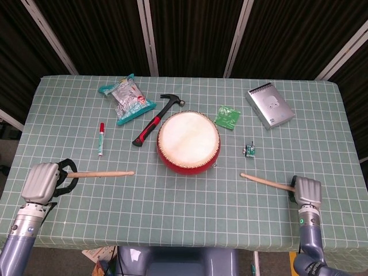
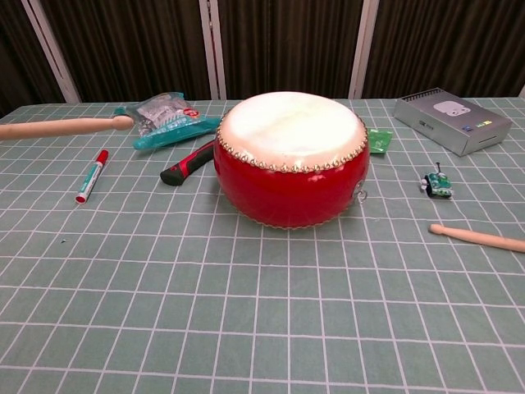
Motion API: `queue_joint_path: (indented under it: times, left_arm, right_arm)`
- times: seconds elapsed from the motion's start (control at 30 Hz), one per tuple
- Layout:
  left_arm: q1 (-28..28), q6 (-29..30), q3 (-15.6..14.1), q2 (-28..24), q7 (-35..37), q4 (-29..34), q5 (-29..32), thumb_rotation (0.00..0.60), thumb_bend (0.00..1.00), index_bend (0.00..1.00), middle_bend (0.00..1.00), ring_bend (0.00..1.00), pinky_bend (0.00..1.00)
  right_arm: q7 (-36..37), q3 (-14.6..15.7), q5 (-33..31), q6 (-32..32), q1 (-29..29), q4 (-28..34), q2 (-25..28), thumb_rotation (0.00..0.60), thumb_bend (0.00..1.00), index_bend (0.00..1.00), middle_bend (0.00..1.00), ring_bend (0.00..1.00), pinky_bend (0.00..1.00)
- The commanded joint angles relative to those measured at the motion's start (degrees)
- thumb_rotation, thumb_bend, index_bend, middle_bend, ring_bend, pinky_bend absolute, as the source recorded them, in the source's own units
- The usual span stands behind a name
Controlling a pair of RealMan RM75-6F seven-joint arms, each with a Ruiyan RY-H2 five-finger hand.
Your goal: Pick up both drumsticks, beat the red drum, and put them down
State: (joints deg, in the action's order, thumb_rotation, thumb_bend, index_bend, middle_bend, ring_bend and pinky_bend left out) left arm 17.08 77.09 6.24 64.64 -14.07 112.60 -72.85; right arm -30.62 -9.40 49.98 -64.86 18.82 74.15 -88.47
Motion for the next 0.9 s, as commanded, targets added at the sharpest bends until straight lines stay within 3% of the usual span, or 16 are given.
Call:
queue_joint_path:
  times: [0.03, 0.2, 0.43, 0.63, 0.9]
  left_arm:
    - [0.0, 0.0, 0.0, 0.0, 0.0, 0.0, 0.0, 0.6, 0.52, 0.76, 1.0, 1.0, 1.0]
    - [0.0, 0.0, 0.2, 0.0, 0.1, 0.0, 0.2, 0.6, 0.52, 0.76, 1.0, 1.0, 1.0]
    - [-0.2, 0.4, 0.4, -0.3, 0.3, 0.3, -0.1, 0.6, 0.52, 0.76, 1.0, 1.0, 1.0]
    - [-0.5, 1.0, 0.5, -0.6, 0.5, 0.8, -0.7, 0.6, 0.52, 0.76, 1.0, 1.0, 1.0]
    - [-0.8, 1.5, 0.7, -1.0, 0.8, 1.2, -1.1, 0.6, 0.52, 0.76, 1.0, 1.0, 1.0]
  right_arm:
    - [0.5, -0.1, 0.6, -0.4, -0.1, 1.8, 0.9, 0.6, 0.5, 0.87, 1.0, 1.0, 1.0]
    - [3.3, -0.4, 4.2, -1.0, -0.2, 9.8, 5.6, 0.6, 0.51, 0.88, 1.0, 1.0, 1.0]
    - [9.5, 1.8, 16.8, -2.4, -0.7, 19.1, 15.1, 0.6, 0.51, 0.89, 1.0, 1.0, 1.0]
    - [13.6, 3.4, 23.3, -4.6, -1.8, 22.0, 19.4, 0.6, 0.51, 0.89, 1.0, 1.0, 1.0]
    - [18.2, 2.9, 23.9, -6.0, -2.9, 24.4, 22.1, 0.6, 0.51, 0.89, 1.0, 1.0, 1.0]
